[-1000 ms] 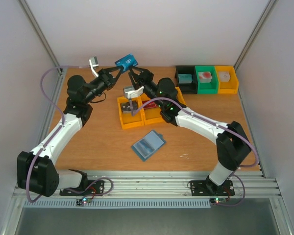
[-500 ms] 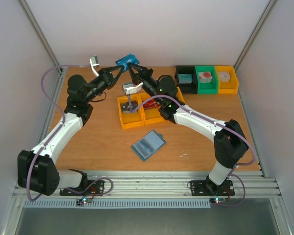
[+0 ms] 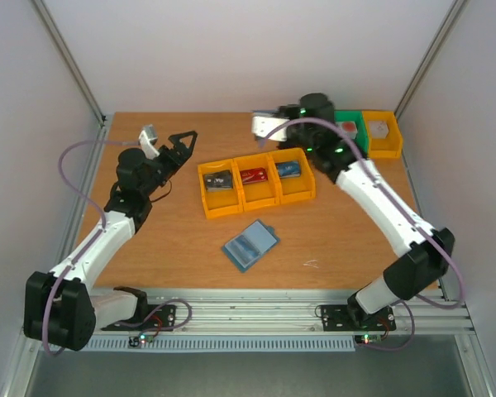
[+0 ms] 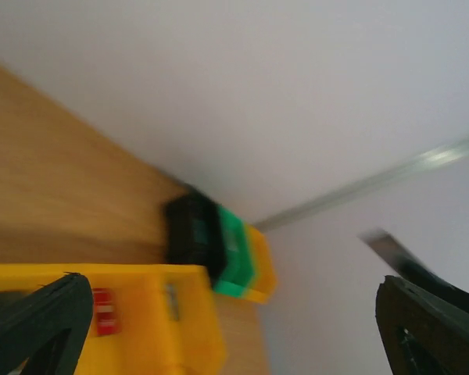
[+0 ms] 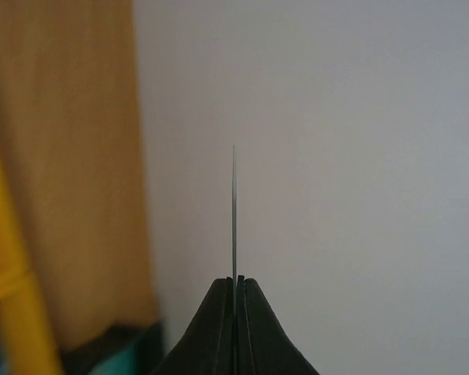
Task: Take the credit cards out of the card holder
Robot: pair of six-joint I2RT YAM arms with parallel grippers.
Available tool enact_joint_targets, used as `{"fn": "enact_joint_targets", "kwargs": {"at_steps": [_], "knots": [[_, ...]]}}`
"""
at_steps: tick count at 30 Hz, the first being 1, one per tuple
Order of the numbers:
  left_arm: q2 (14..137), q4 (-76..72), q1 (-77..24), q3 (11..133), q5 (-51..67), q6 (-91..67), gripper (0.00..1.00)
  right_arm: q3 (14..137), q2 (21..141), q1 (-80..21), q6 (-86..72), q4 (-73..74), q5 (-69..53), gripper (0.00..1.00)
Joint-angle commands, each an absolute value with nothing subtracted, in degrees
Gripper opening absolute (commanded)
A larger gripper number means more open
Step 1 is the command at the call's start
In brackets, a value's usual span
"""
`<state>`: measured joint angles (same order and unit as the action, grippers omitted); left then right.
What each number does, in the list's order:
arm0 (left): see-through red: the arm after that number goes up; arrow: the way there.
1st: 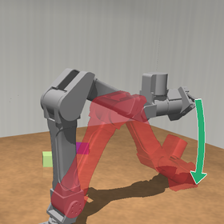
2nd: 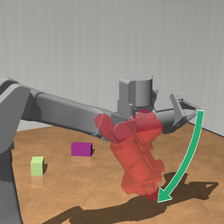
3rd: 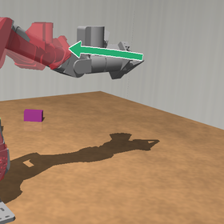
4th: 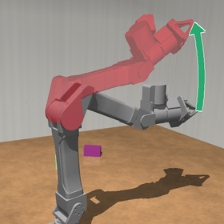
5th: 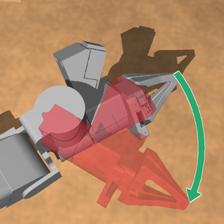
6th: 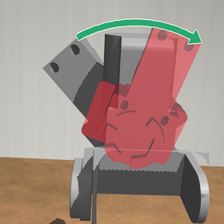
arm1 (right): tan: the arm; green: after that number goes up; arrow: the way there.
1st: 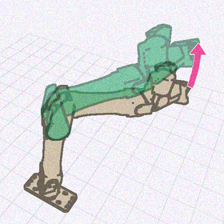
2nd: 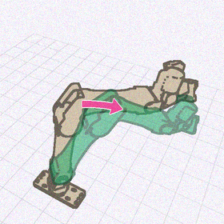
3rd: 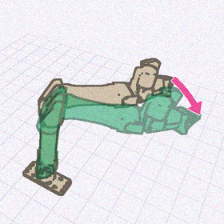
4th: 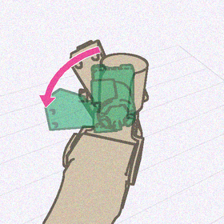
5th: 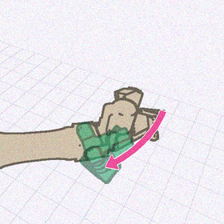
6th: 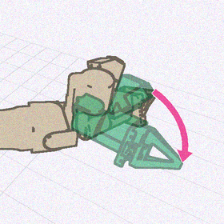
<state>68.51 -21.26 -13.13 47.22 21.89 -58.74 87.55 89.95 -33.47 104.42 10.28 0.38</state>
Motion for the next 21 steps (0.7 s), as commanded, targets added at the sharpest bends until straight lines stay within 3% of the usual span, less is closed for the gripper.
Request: {"fn": "enact_joint_targets", "kwargs": {"at_steps": [1, 6, 21], "knots": [[65.81, -7.07, -10.86, 42.56, 2.49, -48.24, 0.99, 90.17, 88.61, -25.62, 87.71, 51.7, -7.61, 0.01], [65.57, -5.57, -10.72, 36.79, -5.55, -35.85, 0.99, 85.71, 92.59, -21.96, 87.82, 49.68, -4.79, 0.01], [65.18, -2.44, -10.63, 30.24, -8.59, -36.51, 0.99, 82.48, 106.24, -19.86, 101.47, 27.0, 5.17, 0.01]]}}
